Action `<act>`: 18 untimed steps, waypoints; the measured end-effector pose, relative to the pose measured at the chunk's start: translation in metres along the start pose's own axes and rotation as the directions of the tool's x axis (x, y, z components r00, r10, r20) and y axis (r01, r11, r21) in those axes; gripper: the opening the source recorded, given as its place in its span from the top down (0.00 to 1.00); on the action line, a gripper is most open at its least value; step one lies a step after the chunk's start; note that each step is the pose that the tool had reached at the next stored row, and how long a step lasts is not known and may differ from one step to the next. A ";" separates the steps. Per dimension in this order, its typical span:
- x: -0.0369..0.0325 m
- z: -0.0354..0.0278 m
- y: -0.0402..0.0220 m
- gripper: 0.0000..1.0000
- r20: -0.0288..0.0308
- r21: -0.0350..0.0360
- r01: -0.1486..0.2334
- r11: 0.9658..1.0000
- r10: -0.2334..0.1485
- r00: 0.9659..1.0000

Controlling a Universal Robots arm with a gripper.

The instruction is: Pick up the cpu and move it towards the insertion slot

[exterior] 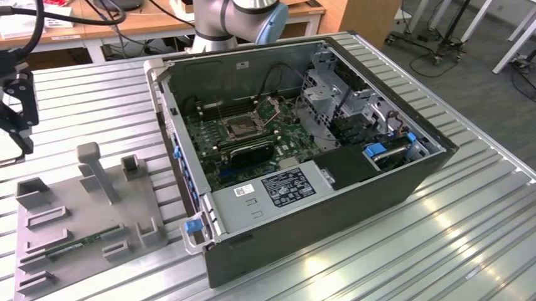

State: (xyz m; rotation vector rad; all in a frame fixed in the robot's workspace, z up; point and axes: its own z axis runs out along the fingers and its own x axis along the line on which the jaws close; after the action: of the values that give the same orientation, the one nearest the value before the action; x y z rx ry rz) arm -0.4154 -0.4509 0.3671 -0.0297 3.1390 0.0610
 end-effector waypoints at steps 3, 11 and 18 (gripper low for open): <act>-0.0022 0.0000 0.0000 0.45 0.000 0.000 0.000 1.000 0.000 1.000; -0.0090 0.0000 -0.0002 0.45 0.000 0.000 0.000 1.000 0.000 1.000; -0.0162 0.0000 -0.0003 0.45 0.000 0.000 0.000 1.000 0.000 1.000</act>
State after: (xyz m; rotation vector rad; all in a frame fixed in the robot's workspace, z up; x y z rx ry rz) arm -0.3992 -0.4509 0.3670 -0.0296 3.1390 0.0611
